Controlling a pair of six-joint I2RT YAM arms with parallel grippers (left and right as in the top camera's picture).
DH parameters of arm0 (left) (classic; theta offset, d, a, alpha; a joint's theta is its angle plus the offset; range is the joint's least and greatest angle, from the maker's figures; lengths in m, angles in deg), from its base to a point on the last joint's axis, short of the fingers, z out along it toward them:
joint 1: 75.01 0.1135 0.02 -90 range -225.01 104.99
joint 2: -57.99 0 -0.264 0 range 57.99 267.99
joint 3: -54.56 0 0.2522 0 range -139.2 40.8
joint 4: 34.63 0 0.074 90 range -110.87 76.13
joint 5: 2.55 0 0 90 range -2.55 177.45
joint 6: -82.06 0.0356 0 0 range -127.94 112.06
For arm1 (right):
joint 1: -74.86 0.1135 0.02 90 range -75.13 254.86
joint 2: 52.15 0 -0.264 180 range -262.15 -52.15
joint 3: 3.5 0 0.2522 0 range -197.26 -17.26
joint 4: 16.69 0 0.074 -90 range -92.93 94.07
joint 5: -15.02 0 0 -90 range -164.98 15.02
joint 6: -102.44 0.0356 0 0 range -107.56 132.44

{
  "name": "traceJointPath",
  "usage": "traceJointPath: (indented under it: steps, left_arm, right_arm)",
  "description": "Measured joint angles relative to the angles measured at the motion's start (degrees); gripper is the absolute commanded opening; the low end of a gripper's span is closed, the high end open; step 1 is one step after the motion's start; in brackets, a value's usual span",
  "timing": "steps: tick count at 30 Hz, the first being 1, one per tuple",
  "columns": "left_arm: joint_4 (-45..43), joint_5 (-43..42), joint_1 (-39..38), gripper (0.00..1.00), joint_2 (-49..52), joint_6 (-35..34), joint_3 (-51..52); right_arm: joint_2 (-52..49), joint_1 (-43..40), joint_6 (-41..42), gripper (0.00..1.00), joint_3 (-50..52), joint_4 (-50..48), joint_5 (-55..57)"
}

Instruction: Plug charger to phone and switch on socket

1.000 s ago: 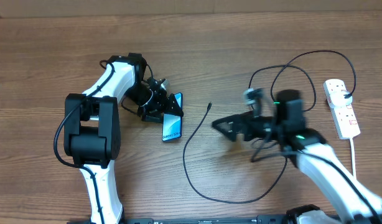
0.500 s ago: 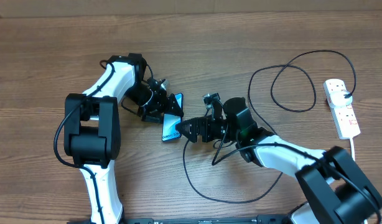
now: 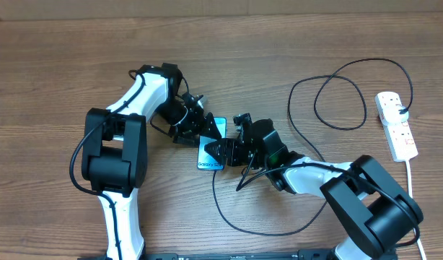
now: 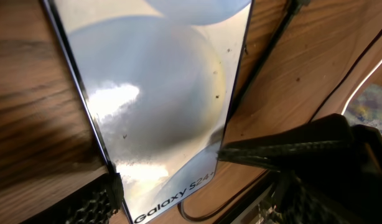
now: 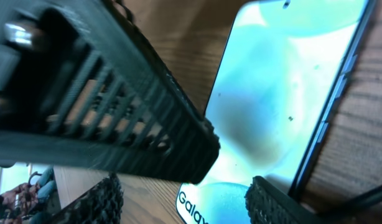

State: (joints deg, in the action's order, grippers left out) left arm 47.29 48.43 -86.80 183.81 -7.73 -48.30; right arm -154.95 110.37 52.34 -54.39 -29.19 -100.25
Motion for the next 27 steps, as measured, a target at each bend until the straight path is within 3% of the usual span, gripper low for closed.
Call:
traceJointPath:
  steps: [3, 7, 12, 19, 27]
  left_arm:
    - [-0.28, 0.02, -0.63, 0.83, 0.00, 0.00, 0.00]
    - [-2.21, 0.74, -0.63, 0.86, 0.00, -0.74, 0.02]
    - [-4.20, 1.86, -0.90, 1.00, -0.02, -3.26, -0.09]
    - [-4.37, 7.08, -3.41, 1.00, -0.70, -6.71, -0.92]
    - [-4.85, 17.75, -7.58, 1.00, -1.18, -13.22, -2.14]
  right_arm:
    - [-0.13, 0.26, 0.42, 0.74, 0.00, 0.13, 0.46]
    - [-0.11, 0.15, 0.68, 1.00, -0.11, -0.66, 0.66]
    - [2.19, -1.38, 0.42, 1.00, -0.50, 3.39, 0.61]
    - [11.58, -3.06, -2.27, 1.00, -0.37, 17.49, 8.04]
    - [13.60, -3.04, -3.65, 1.00, -0.17, 19.98, 13.62]
